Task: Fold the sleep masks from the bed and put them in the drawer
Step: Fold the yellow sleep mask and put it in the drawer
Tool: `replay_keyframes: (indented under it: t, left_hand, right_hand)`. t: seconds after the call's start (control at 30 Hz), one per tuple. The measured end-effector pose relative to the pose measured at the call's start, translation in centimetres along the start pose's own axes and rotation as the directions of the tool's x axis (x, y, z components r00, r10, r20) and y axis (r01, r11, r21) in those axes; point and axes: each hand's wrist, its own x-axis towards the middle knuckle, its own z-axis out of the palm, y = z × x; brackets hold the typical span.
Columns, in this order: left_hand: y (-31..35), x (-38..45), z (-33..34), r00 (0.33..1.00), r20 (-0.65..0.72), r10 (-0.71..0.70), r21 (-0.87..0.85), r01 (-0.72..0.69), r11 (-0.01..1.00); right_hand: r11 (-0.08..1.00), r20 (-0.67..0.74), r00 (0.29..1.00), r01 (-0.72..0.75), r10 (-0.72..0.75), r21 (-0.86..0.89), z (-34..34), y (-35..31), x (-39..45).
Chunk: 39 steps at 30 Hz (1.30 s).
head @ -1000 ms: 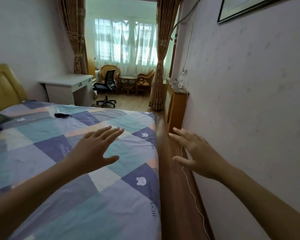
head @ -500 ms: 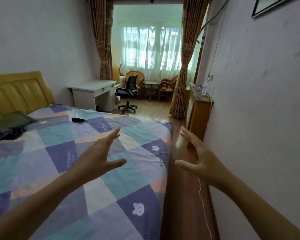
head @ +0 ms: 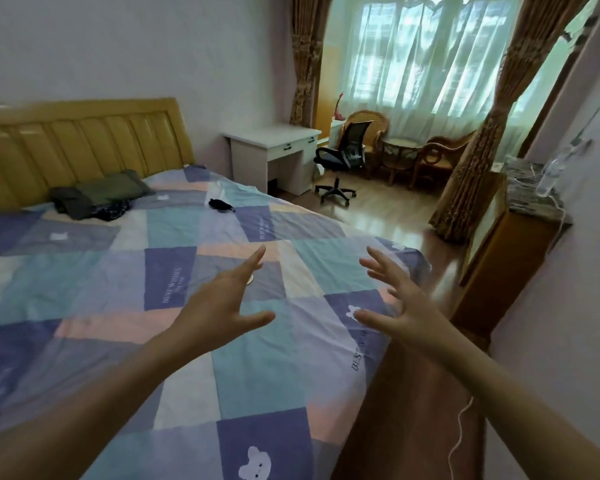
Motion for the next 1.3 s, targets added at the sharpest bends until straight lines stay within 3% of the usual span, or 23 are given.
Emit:
replay_keyframes:
  t: [0.17, 0.37, 0.73, 1.07, 1.3]
  left_hand:
    - [-2.3, 4.2, 1.4, 0.985, -0.059, -0.160, 0.087, 0.164, 0.983]
    - [-8.4, 9.6, 3.9, 0.920, -0.148, -0.363, 0.100, 0.379, 0.920]
    - [-12.3, 24.9, 11.9, 0.831, -0.156, -0.534, 0.103, 0.551, 0.828]
    - [-14.4, 32.7, 19.6, 0.615, -0.280, -0.737, -0.046, 0.758, 0.650]
    - [-19.8, 34.7, 24.1, 0.512, -0.331, -0.793, -0.071, 0.824, 0.562]
  right_hand:
    - [0.994, 0.136, 0.986, 0.094, -0.101, 0.056, -0.9, 5.6, 10.4]
    - [0.973, 0.342, 0.914, 0.175, -0.217, 0.150, 3.2, 11.1, 22.7]
    - [0.962, 0.533, 0.805, 0.177, -0.262, 0.206, 3.9, 22.4, 40.1]
    - [0.935, 0.723, 0.594, 0.232, -0.354, 0.267, 7.2, 30.9, 52.2]
    - [0.938, 0.815, 0.470, 0.234, -0.340, 0.256, 16.1, 34.6, 57.0]
